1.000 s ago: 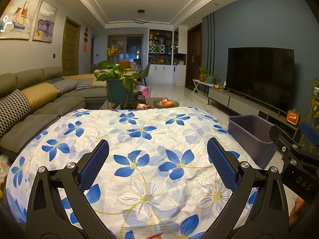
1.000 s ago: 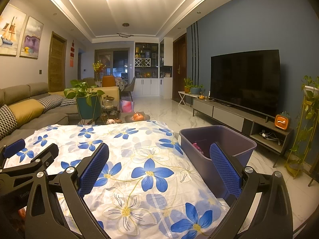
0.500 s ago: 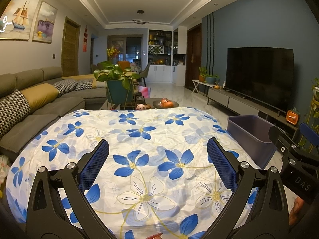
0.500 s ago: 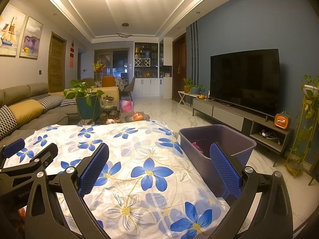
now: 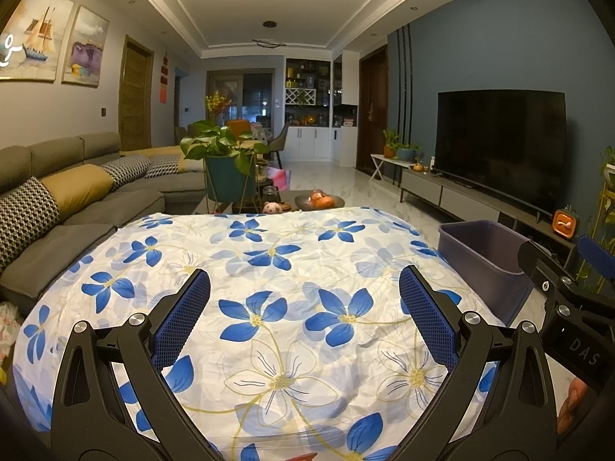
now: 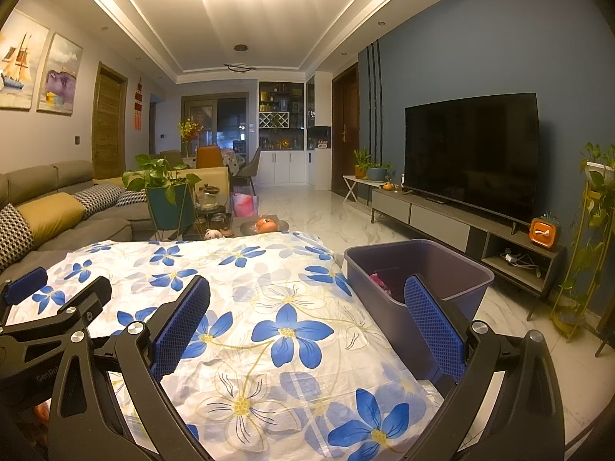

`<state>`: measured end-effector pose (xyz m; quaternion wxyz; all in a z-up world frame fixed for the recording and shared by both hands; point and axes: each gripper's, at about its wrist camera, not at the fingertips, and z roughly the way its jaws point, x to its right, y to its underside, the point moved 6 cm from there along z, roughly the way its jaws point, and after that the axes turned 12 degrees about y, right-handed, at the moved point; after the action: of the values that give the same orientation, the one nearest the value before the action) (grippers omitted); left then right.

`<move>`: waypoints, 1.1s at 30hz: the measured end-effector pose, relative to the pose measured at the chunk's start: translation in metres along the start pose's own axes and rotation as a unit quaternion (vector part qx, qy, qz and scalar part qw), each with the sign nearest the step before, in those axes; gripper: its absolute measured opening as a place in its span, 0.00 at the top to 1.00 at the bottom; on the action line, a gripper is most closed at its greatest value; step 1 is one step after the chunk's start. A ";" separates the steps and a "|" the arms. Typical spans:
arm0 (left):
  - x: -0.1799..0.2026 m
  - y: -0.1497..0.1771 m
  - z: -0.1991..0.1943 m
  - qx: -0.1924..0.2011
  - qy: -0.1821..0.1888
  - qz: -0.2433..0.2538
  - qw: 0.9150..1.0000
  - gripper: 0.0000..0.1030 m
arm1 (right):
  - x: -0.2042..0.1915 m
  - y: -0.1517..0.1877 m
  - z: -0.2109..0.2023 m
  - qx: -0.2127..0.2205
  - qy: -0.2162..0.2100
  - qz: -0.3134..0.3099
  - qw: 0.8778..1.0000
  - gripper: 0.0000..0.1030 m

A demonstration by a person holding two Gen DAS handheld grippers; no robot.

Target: Collect trash

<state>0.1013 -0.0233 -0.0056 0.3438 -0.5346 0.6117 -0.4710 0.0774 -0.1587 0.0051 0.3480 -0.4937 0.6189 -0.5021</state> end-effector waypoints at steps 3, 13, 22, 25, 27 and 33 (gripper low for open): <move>0.002 0.000 -0.001 0.003 -0.001 0.006 1.000 0.14 | 0.000 0.000 0.000 0.000 0.000 0.000 1.000 0.05; 0.006 0.002 0.001 0.002 -0.001 0.014 1.000 0.20 | 0.000 0.001 0.000 0.000 0.001 0.001 1.000 0.05; 0.006 0.002 0.001 0.002 -0.005 0.014 1.000 0.20 | 0.000 0.001 -0.001 0.001 -0.001 0.003 1.000 0.05; 0.008 0.002 -0.001 0.003 -0.006 0.015 1.000 0.19 | 0.001 0.000 -0.003 0.003 -0.002 0.004 1.000 0.05; 0.008 0.002 0.000 0.003 -0.008 0.017 1.000 0.17 | 0.000 0.000 -0.003 0.002 -0.002 0.005 1.000 0.05; 0.006 0.001 -0.001 0.007 -0.021 0.018 1.000 0.09 | 0.001 -0.001 -0.003 0.003 -0.003 0.007 1.000 0.05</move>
<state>0.0988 -0.0291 -0.0054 0.3686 -0.5308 0.6109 -0.4573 0.0744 -0.1589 0.0072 0.3546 -0.4896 0.6200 -0.5002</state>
